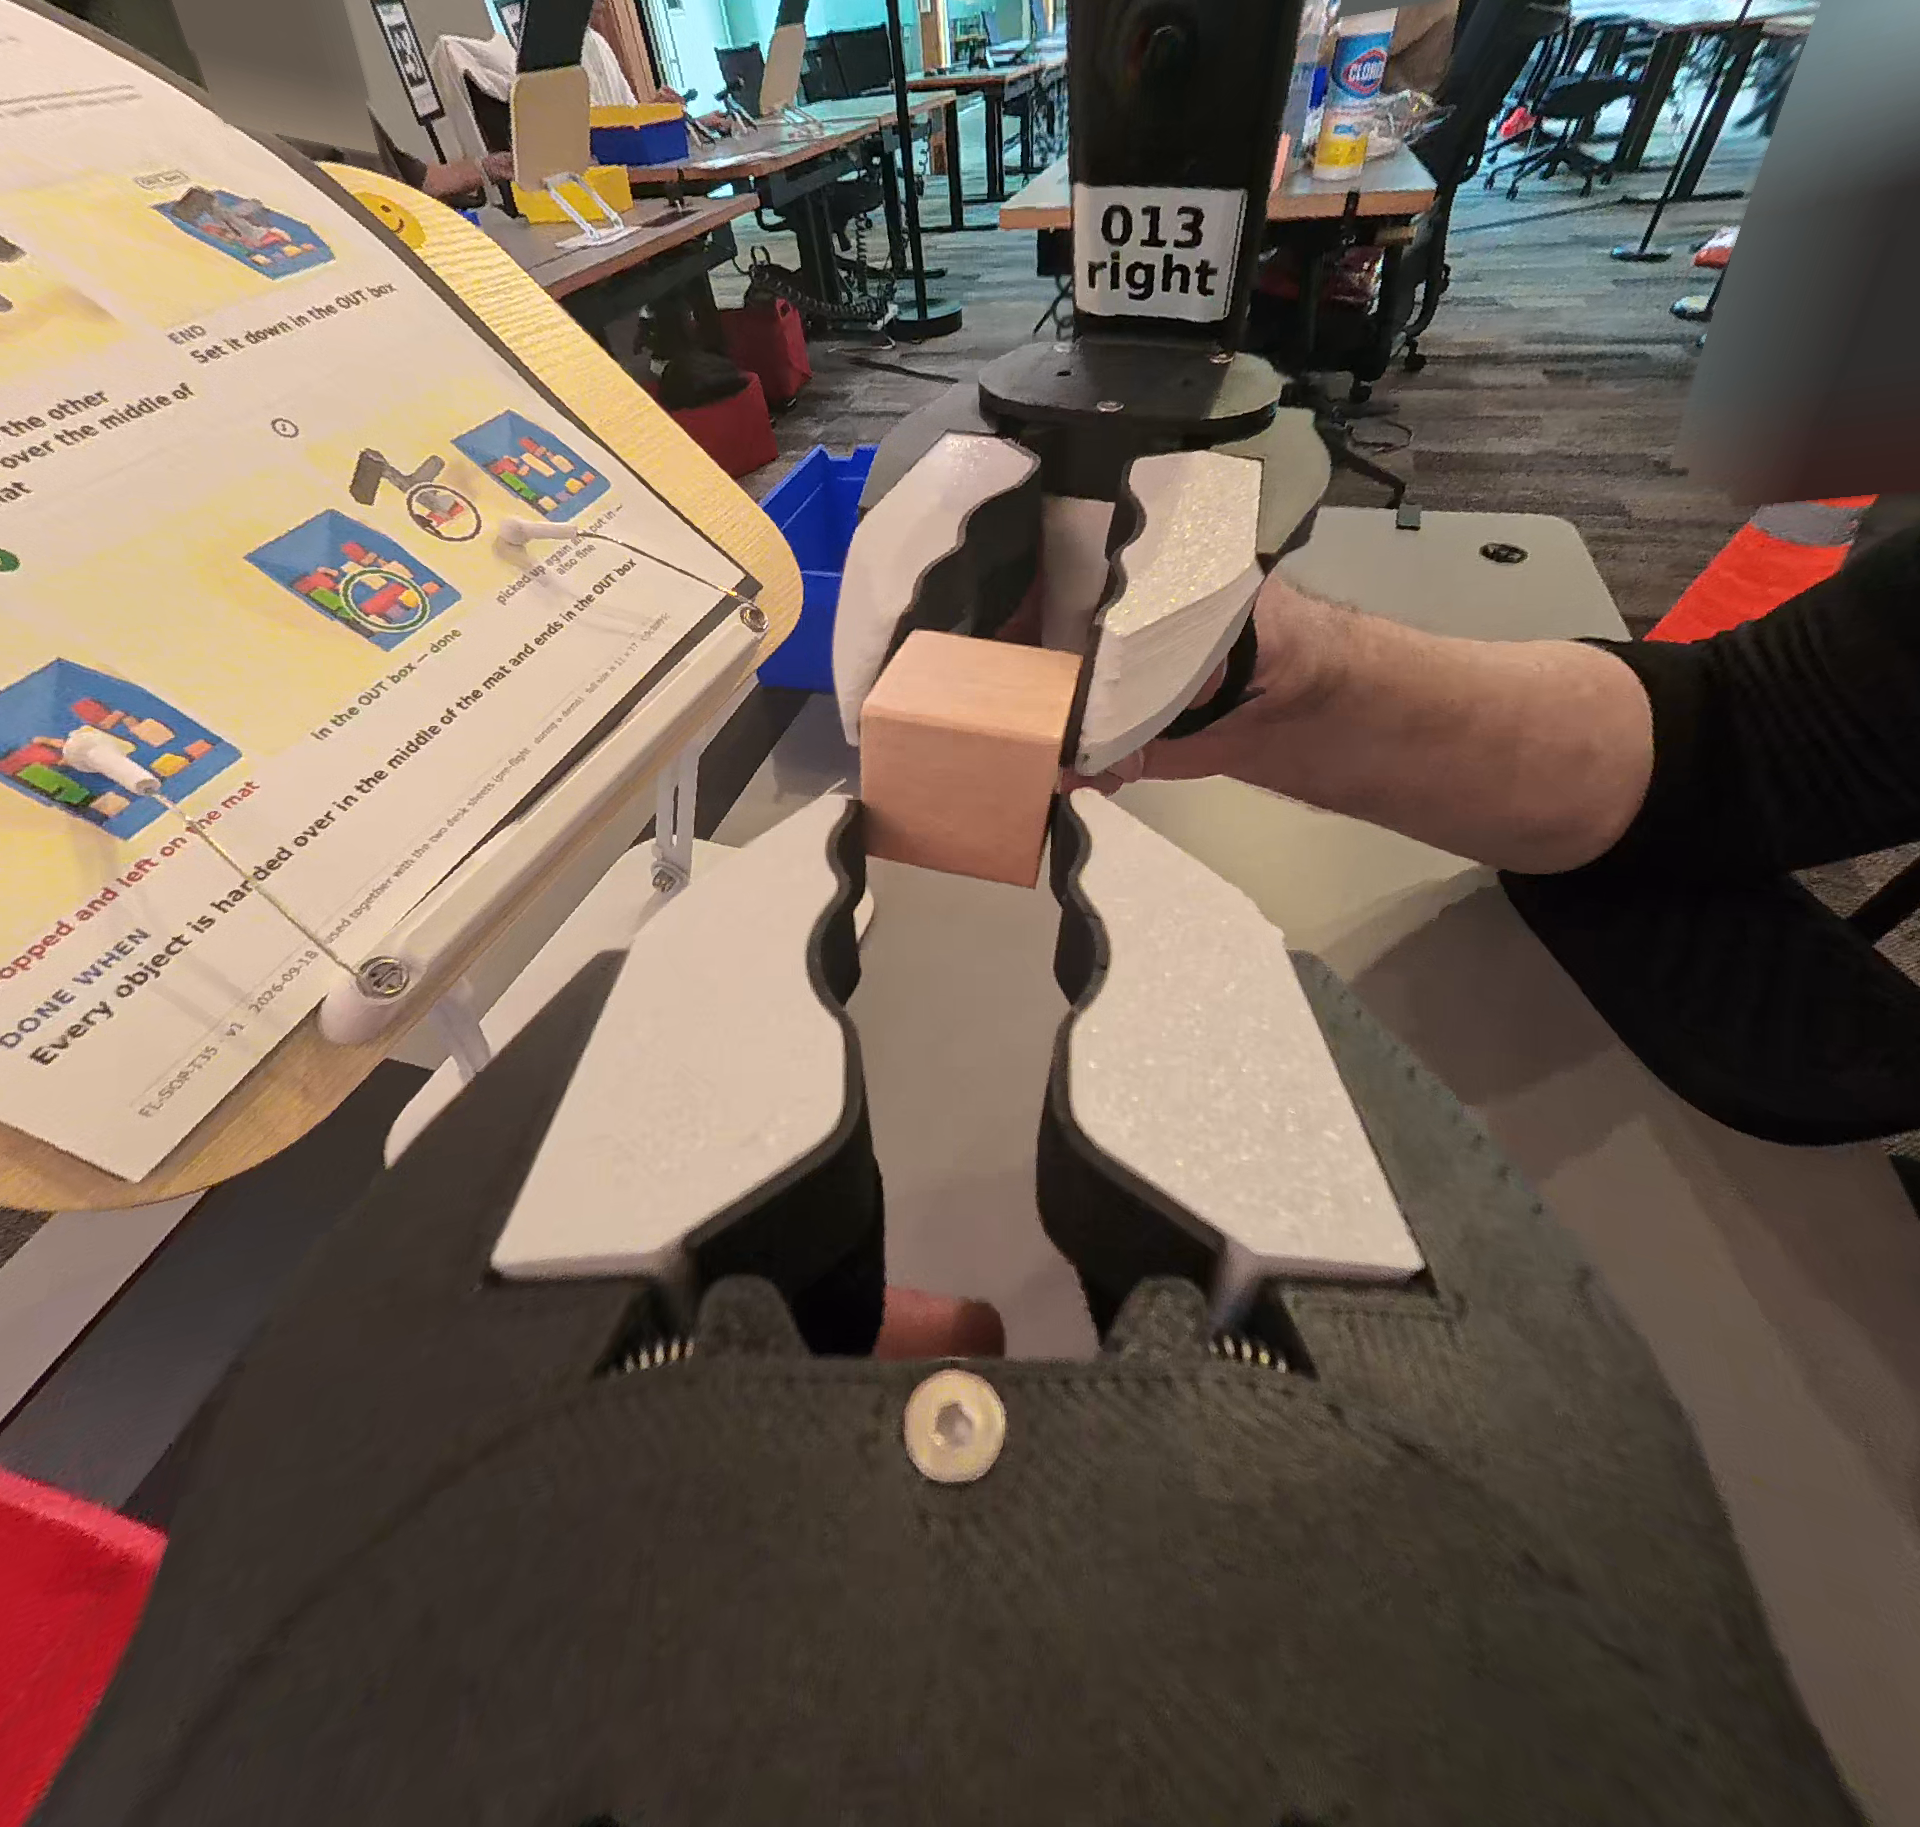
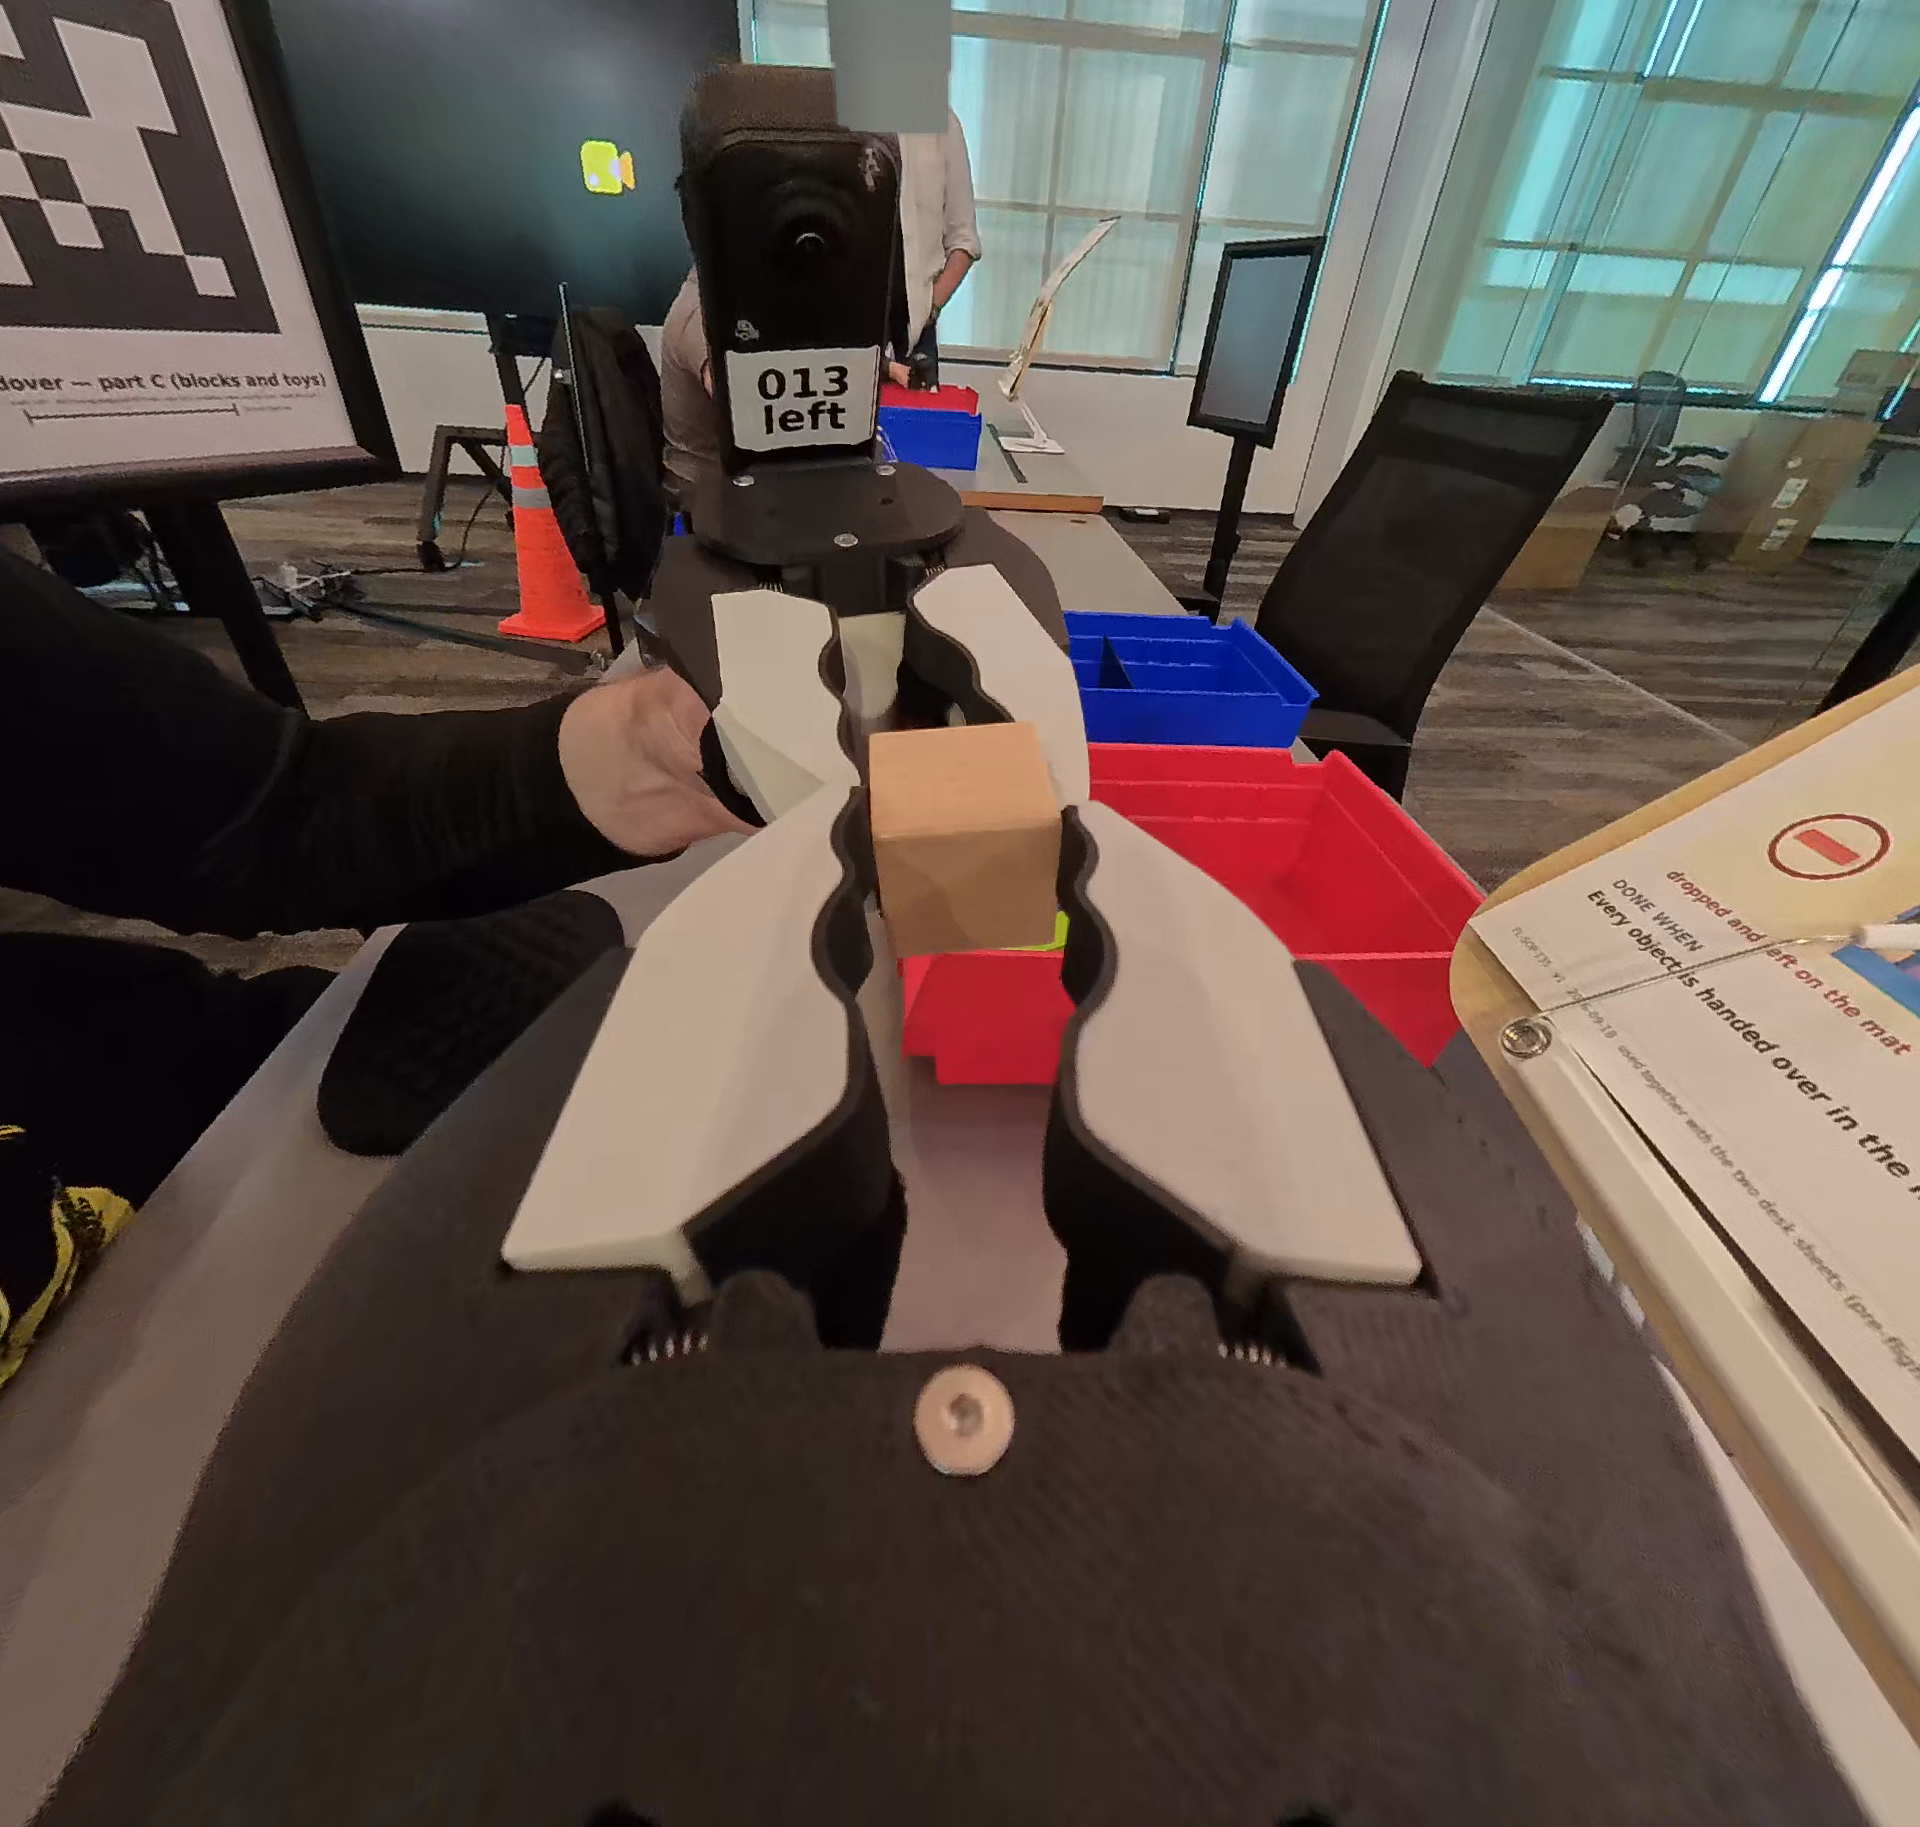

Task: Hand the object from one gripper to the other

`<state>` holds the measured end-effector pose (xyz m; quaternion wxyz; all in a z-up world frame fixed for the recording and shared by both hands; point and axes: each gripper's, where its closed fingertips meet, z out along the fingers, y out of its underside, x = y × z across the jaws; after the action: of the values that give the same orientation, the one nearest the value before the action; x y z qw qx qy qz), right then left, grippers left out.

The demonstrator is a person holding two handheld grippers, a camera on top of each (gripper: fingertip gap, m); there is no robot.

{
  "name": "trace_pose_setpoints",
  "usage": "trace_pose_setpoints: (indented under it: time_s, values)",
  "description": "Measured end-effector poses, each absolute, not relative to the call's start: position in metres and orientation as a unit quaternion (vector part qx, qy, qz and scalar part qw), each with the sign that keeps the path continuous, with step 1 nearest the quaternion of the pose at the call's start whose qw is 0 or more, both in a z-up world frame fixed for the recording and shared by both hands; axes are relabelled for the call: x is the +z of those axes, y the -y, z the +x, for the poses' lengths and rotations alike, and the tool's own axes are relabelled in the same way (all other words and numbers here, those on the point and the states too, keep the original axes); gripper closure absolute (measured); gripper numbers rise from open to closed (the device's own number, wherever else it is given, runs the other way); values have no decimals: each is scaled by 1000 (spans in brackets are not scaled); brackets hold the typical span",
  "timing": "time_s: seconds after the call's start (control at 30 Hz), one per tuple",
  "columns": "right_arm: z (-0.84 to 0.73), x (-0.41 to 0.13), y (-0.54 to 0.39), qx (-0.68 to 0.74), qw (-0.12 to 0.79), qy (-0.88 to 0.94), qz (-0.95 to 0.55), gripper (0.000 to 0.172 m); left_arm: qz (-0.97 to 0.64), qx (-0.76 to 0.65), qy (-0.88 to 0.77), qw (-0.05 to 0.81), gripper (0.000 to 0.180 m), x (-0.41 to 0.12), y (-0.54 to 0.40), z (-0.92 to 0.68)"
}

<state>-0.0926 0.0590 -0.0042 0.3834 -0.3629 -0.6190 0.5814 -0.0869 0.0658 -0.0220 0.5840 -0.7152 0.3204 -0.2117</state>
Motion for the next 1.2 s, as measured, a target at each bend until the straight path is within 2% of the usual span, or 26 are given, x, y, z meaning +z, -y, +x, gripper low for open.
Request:
trace_pose_setpoints:
  time_s: [0.03, 0.07, 0.1, 0.17, 0.27, 0.5, 0.67, 0.8, 1.0, 1.2]
  values:
    - [-89, -1, -63, 572, 387, 621, -369, 140, -716, -218, -316, 583, 146, -21, -66, -87]
    - [-83, 5, -71, 557, 398, 623, -379, 140, -722, -215, -308, 581, 136, -19, -67, -91]
    - [-72, 11, -81, 538, 405, 630, -388, 140, -726, -209, -305, 580, 134, -17, -65, -96]
    - [-43, 14, -114, 467, 413, 657, -424, 140, -727, -189, -304, 586, 148, -11, -61, -111]
    - [20, -9, -197, 277, 409, 695, -523, 140, -735, -167, -303, 583, 178, -8, -51, -133]
    - [161, -121, -331, 15, 197, 719, -666, 140, -758, -127, -280, 575, 180, -18, -32, -164]
    - [177, -191, -357, 0, 101, 736, -669, 140, -775, -119, -272, 558, 180, -29, -31, -168]
    - [177, -223, -372, -17, 60, 755, -653, 139, -781, -109, -276, 550, 180, -30, -31, -167]
    - [176, -252, -380, -49, 8, 773, -632, 140, -793, -98, -270, 538, 180, -36, -34, -175]
    - [174, -251, -380, -44, -1, 756, -653, 126, -804, -93, -256, 529, 180, -44, -33, -188]
